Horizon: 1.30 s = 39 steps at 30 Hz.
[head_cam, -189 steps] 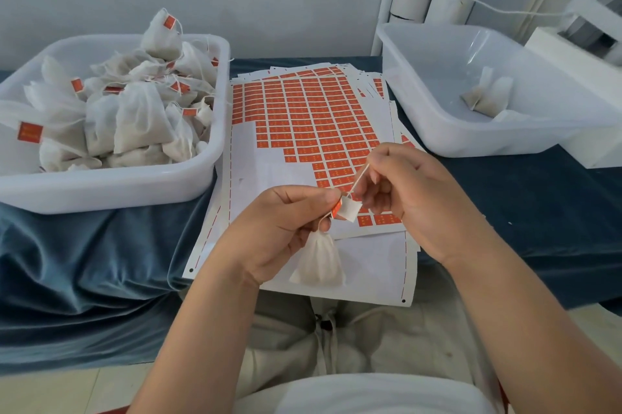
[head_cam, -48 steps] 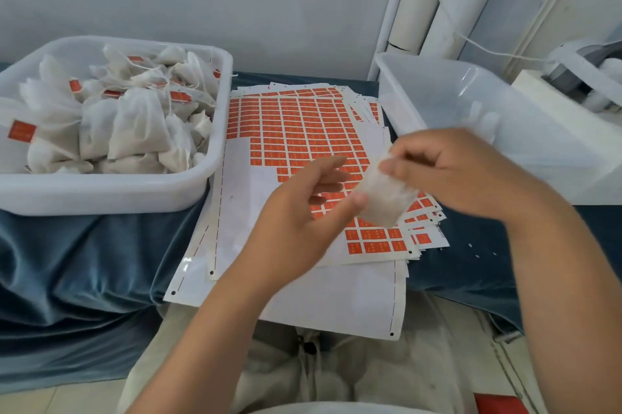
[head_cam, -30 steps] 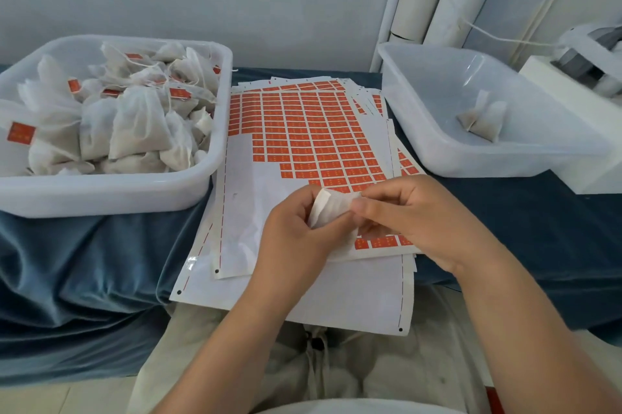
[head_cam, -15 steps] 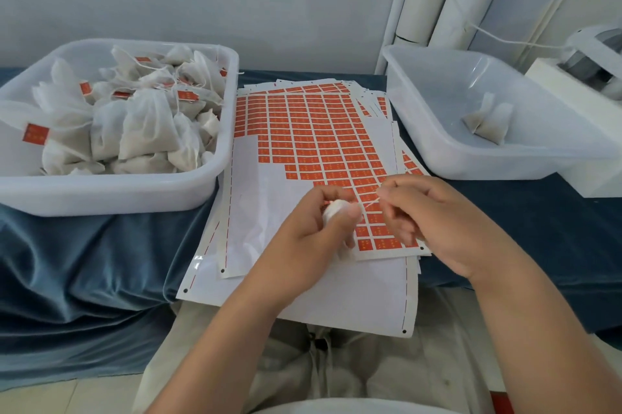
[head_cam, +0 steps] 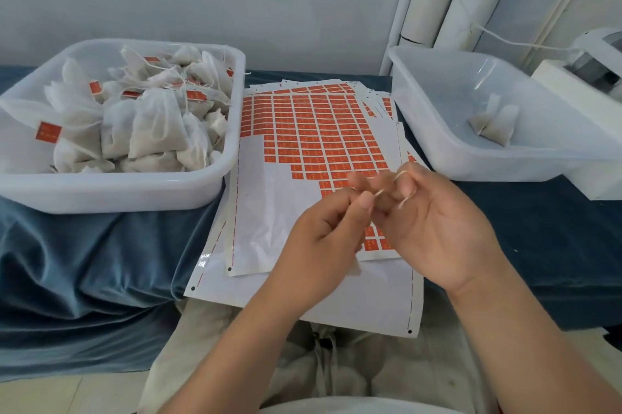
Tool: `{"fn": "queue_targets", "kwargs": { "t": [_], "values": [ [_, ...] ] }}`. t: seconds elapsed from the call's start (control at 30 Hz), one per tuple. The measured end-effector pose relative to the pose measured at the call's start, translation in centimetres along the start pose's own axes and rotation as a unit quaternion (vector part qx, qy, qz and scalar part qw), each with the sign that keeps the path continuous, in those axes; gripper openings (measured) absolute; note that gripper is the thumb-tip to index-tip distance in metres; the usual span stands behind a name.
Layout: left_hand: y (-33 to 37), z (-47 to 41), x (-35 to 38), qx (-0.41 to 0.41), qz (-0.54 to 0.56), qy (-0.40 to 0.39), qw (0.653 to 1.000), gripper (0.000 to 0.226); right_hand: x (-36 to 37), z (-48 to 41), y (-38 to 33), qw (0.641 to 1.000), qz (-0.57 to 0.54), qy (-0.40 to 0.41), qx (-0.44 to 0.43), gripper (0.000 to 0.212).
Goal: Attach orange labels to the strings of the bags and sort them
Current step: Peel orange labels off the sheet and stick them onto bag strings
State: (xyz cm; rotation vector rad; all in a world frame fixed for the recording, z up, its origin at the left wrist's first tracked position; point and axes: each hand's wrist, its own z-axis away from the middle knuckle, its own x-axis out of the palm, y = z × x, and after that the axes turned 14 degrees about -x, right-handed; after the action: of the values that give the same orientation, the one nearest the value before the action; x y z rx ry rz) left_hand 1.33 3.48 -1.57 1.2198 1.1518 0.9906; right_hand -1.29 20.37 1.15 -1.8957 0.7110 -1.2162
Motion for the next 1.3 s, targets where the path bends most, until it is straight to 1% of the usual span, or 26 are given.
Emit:
{"fn": "queue_targets", "kwargs": {
  "t": [0.07, 0.13, 0.17, 0.23, 0.27, 0.3, 0.33, 0.37, 0.4, 0.43, 0.47, 0.5, 0.53, 0.57, 0.6, 0.63, 0.67, 0.73, 0.77, 0.83, 0.97, 1.03, 1.13, 1.2, 1.27, 1.3],
  "values": [
    [-0.2, -0.1, 0.1, -0.010, 0.013, -0.025, 1.000, 0.042, 0.2, 0.2, 0.0, 0.998, -0.066, -0.007, -0.006, 0.036],
    [-0.5, -0.1, 0.2, -0.003, 0.005, -0.031, 1.000, 0.042, 0.3, 0.0, -0.3, 0.994, -0.106, -0.012, -0.015, 0.032],
    [-0.7, -0.2, 0.2, 0.001, -0.014, -0.023, 1.000, 0.040, 0.3, -0.2, -0.5, 0.993, -0.117, -0.012, -0.019, 0.029],
    [-1.3, -0.6, -0.3, -0.006, -0.092, 0.020, 0.996, 0.028, 0.1, -0.5, -1.2, 0.993, -0.116, 0.012, -0.028, 0.026],
    [-1.5, -0.7, -0.7, -0.022, -0.145, 0.053, 0.988, 0.020, -0.2, -0.5, -1.6, 0.996, -0.080, 0.038, -0.035, 0.027],
    [-1.7, -1.0, -1.2, -0.040, -0.206, 0.091, 0.974, 0.013, -0.7, -0.4, -2.0, 0.997, -0.005, 0.064, -0.045, 0.028],
    [-1.9, -1.1, -1.7, -0.056, -0.269, 0.132, 0.952, 0.017, -0.9, -0.2, -2.3, 0.989, 0.110, 0.085, -0.056, 0.030],
    [-2.0, -1.2, -2.2, -0.071, -0.324, 0.166, 0.929, 0.029, -1.2, -0.1, -2.5, 0.961, 0.249, 0.098, -0.062, 0.031],
    [-2.1, -1.2, -2.7, -0.084, -0.368, 0.188, 0.907, 0.041, -1.4, -0.1, -2.6, 0.914, 0.386, 0.108, -0.059, 0.032],
    [-2.1, -1.2, -3.1, -0.094, -0.401, 0.196, 0.890, 0.053, -1.7, -0.1, -2.5, 0.864, 0.490, 0.103, -0.048, 0.031],
    [-2.0, -1.2, -3.3, -0.102, -0.421, 0.190, 0.881, 0.062, -1.9, -0.2, -2.5, 0.825, 0.558, 0.081, -0.028, 0.029],
    [-2.0, -1.1, -3.3, -0.104, -0.431, 0.179, 0.878, 0.069, -2.1, -0.3, -2.4, 0.794, 0.606, 0.047, 0.000, 0.027],
    [-1.9, -1.0, -3.2, -0.102, -0.435, 0.164, 0.879, 0.069, -2.2, -0.4, -2.3, 0.763, 0.646, 0.013, 0.031, 0.026],
    [-1.8, -0.9, -3.1, -0.098, -0.441, 0.150, 0.879, 0.063, -2.3, -0.4, -2.1, 0.735, 0.675, -0.019, 0.057, 0.024],
    [-1.7, -0.8, -2.9, -0.105, -0.455, 0.130, 0.874, 0.051, -2.4, -0.4, -1.8, 0.713, 0.695, -0.046, 0.079, 0.023],
    [-1.6, -0.8, -2.8, -0.124, -0.472, 0.098, 0.867, 0.041, -2.6, -0.4, -1.6, 0.697, 0.707, -0.070, 0.095, 0.023],
    [-1.6, -0.7, -2.6, -0.153, -0.490, 0.051, 0.857, 0.039, -2.7, -0.4, -1.3, 0.685, 0.714, -0.093, 0.110, 0.025],
    [-1.7, -0.7, -2.2, -0.197, -0.507, -0.036, 0.838, 0.039, -3.1, -0.4, -0.7, 0.671, 0.719, -0.126, 0.133, 0.026],
    [-1.8, -0.6, -2.0, -0.197, -0.512, -0.047, 0.835, 0.036, -3.4, -0.5, -0.4, 0.666, 0.721, -0.132, 0.137, 0.027],
    [-1.8, -0.6, -2.1, -0.155, -0.535, -0.016, 0.830, 0.029, -3.9, -0.7, 0.0, 0.658, 0.730, -0.129, 0.131, 0.027],
    [-2.4, -1.1, -2.7, -0.043, -0.538, 0.045, 0.841, 0.054, -4.6, -0.8, 0.5, 0.666, 0.730, -0.108, 0.106, 0.027],
    [-2.7, -1.6, -3.4, -0.022, -0.534, 0.061, 0.843, 0.064, -4.8, -0.8, 0.6, 0.677, 0.723, -0.102, 0.093, 0.026],
    [-3.1, -2.2, -4.5, -0.016, -0.523, 0.063, 0.850, 0.061, -5.0, -0.7, 0.6, 0.694, 0.705, -0.126, 0.072, 0.031],
    [-3.5, -2.4, -4.9, -0.004, -0.513, 0.073, 0.855, 0.056, -4.9, -0.7, 0.8, 0.673, 0.719, -0.161, 0.055, 0.029],
    [-3.7, -2.5, -5.0, 0.012, -0.511, 0.091, 0.855, 0.054, -5.1, -0.7, 1.4, 0.623, 0.758, -0.193, 0.024, 0.045],
    [-3.8, -2.5, -5.0, 0.013, -0.509, 0.102, 0.854, 0.053, -5.2, -0.7, 1.9, 0.604, 0.772, -0.199, 0.002, 0.049]
  ]
}}
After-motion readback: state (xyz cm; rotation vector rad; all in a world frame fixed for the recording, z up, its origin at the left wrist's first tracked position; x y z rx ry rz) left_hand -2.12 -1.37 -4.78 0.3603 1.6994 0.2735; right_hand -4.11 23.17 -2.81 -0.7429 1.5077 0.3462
